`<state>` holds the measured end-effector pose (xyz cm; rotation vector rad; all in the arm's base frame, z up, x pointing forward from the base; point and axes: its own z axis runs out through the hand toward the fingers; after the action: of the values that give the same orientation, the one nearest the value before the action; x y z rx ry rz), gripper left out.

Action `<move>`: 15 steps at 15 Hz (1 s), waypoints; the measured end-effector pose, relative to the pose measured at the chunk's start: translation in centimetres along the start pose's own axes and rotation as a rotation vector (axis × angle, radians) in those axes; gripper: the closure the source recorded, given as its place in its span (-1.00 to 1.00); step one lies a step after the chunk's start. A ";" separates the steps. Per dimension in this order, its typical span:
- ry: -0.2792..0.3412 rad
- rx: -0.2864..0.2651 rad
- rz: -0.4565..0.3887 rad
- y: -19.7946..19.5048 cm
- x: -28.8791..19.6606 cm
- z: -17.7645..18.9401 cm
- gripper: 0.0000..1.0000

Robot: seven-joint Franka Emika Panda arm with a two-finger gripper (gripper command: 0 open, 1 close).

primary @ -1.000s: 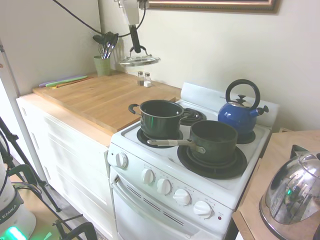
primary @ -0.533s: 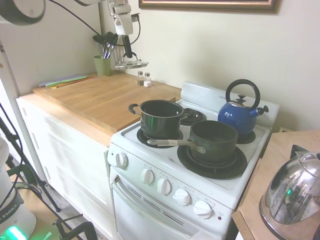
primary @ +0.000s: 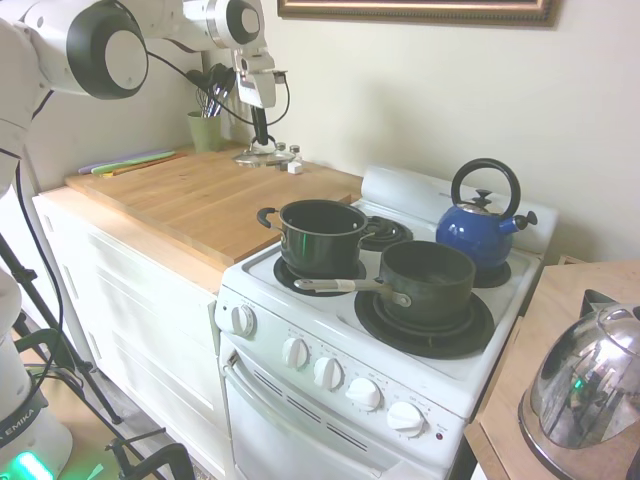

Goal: Uncover the lid of the pot

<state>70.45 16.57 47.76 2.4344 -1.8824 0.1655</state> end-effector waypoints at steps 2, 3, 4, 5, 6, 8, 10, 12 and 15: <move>-0.019 -0.006 -0.017 -0.1 -0.1 1.6 1.00; -0.027 -0.007 -0.022 -0.1 0.1 2.3 1.00; -0.035 -0.009 -0.026 -0.1 0.4 3.0 1.00; -0.044 -0.012 -0.029 0.0 0.6 3.7 1.00; -0.058 -0.014 -0.032 0.0 1.0 4.3 1.00; -0.082 -0.018 -0.038 0.1 1.6 5.1 1.00; -0.098 -0.023 -0.043 0.1 2.1 5.8 1.00; -0.117 -0.032 -0.052 0.1 2.4 6.7 1.00; -0.146 -0.038 -0.067 -0.2 2.4 8.5 1.00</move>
<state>71.71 13.32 39.59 2.5432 -1.8360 -0.0524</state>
